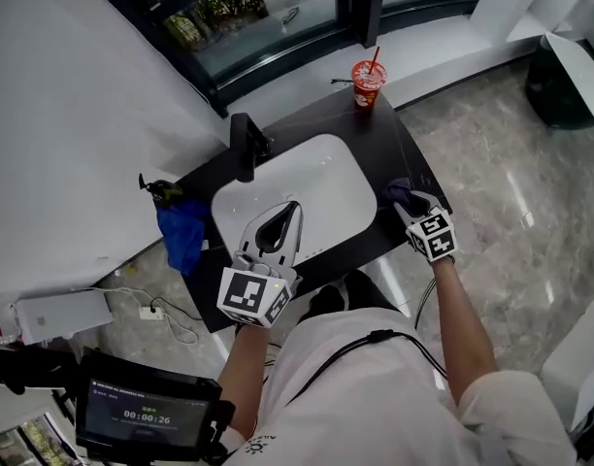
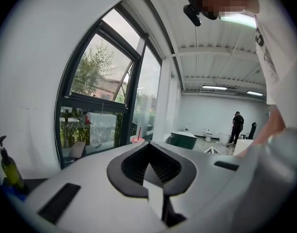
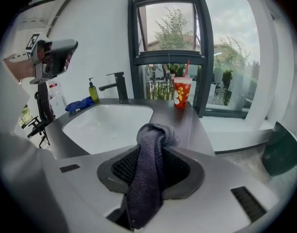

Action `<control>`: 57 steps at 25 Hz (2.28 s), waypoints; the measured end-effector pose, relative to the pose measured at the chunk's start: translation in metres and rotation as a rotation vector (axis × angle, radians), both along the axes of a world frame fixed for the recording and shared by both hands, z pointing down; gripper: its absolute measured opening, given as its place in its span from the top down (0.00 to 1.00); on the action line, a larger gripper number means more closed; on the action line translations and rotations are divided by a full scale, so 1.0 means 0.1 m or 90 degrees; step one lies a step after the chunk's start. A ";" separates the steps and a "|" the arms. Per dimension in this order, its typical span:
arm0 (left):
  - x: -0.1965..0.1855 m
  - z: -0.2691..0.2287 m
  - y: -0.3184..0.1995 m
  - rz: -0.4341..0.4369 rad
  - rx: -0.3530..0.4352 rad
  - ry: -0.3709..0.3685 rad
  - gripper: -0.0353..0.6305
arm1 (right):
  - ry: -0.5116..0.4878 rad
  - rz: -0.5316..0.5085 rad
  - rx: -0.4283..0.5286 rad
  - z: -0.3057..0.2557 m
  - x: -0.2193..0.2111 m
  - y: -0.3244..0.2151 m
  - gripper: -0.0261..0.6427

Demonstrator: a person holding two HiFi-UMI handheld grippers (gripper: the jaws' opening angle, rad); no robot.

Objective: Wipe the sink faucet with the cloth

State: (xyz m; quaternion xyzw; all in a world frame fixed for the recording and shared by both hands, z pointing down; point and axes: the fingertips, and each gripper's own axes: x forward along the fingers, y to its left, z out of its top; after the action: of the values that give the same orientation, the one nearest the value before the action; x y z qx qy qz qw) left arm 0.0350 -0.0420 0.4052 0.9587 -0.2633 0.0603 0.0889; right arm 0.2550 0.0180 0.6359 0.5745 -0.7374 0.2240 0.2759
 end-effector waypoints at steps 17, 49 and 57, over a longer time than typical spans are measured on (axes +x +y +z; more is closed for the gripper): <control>-0.32 -0.33 0.04 -0.008 0.046 0.041 0.96 | -0.018 -0.004 0.174 -1.32 -0.37 0.19 0.71; -0.28 -0.70 3.20 -0.189 0.105 0.014 0.96 | -0.183 -0.309 0.364 -2.81 -1.36 2.84 0.95; -0.63 -1.01 3.25 -0.209 0.119 0.023 0.96 | -0.178 -0.306 0.367 -3.06 -1.54 2.85 0.95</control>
State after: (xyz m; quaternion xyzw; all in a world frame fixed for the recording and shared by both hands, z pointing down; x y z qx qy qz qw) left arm -0.0283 0.2825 0.3045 0.9080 -0.4187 0.0034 0.0125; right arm 0.1006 0.3029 0.3294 0.4036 -0.9138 0.0127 0.0448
